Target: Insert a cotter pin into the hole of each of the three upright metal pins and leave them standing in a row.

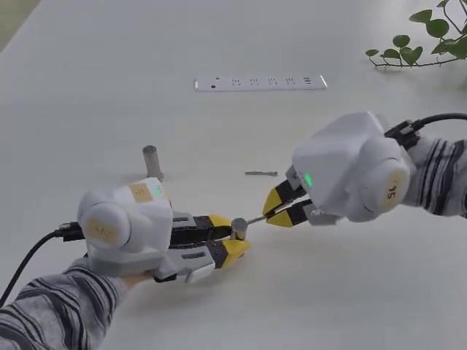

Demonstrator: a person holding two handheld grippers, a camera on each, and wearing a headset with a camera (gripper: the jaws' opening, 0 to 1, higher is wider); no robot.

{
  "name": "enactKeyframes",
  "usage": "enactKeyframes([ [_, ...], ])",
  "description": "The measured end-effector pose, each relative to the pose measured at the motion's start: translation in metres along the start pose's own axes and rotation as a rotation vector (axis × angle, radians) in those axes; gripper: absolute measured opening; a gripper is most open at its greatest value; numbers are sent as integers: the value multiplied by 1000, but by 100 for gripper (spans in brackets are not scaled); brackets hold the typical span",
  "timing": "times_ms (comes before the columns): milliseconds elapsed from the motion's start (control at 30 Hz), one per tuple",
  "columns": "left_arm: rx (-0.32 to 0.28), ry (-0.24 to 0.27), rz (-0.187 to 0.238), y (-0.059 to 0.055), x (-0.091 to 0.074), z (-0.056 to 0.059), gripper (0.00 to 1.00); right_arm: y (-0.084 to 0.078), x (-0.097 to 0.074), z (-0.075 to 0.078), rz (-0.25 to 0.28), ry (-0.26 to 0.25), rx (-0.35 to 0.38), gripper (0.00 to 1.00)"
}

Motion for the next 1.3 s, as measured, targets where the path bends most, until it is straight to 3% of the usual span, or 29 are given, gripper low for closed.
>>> enactKeyframes([
  [100, -12, 8, 2, -1, 0, 0, 10, 6, 0, -2, 30, 13, 47, 0],
  [133, -18, 11, 3, -1, 0, 0, 11, 3, 0, -3, 5, 18, 66, 0],
  [233, -34, 24, 11, -1, 1, -1, 11, 4, 1, -3, 10, 18, 92, 0],
  [500, -64, 58, 24, -3, 0, 0, 11, 8, -2, -10, 33, 49, 247, 0],
  [967, -60, 78, 18, -4, 3, 4, 11, 24, -4, -12, 48, 61, 269, 0],
  [1300, -97, 120, 37, -5, 2, 3, 11, 29, -3, -10, 53, 58, 351, 0],
])
Point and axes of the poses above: the centre of the closed fingertips' face, and the gripper's own axes: x roughly forward along the fingers, z roughly to its right, y roughly out of its top, the point moved 1 cm from there along -x, roughly backward along the fingers, and after that the axes turned 6 degrees about -y, right-handed, at the moved point
